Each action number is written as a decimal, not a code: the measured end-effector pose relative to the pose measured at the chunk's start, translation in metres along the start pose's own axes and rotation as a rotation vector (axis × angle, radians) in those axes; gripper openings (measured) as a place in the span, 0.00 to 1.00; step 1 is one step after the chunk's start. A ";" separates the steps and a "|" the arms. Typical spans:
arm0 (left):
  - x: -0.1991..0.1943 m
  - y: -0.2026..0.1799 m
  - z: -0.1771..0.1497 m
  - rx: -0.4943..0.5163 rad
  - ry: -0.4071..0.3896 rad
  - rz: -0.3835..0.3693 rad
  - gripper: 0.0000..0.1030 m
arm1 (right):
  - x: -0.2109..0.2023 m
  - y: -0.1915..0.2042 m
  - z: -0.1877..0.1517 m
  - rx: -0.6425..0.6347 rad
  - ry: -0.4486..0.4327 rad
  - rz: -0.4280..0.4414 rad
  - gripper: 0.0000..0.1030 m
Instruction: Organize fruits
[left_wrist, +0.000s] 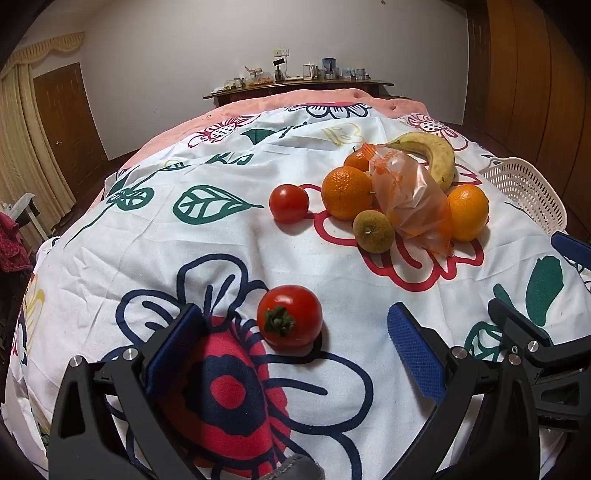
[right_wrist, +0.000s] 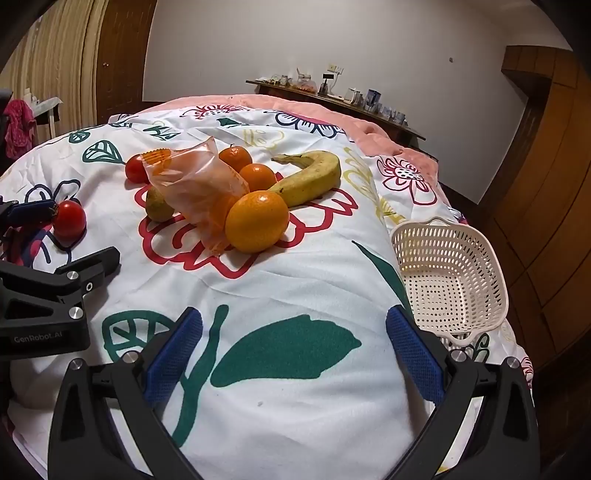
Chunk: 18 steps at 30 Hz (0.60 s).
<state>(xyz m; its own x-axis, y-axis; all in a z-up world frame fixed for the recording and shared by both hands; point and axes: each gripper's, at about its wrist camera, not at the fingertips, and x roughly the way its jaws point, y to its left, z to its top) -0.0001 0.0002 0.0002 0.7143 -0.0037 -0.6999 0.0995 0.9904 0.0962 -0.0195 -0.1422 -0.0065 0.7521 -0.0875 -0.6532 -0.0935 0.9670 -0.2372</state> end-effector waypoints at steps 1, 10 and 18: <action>0.000 0.000 0.000 0.000 0.000 0.000 0.98 | 0.000 0.000 0.000 0.001 0.000 0.001 0.95; 0.000 0.000 0.000 0.000 -0.002 0.000 0.98 | 0.000 -0.001 0.000 0.001 -0.001 0.002 0.95; 0.000 0.000 0.000 -0.001 -0.003 -0.001 0.98 | -0.002 -0.001 0.001 0.001 -0.003 0.002 0.95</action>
<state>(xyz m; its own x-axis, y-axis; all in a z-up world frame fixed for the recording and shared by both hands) -0.0002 0.0002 0.0003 0.7162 -0.0048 -0.6979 0.0991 0.9905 0.0950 -0.0198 -0.1425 -0.0044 0.7540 -0.0851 -0.6513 -0.0939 0.9674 -0.2351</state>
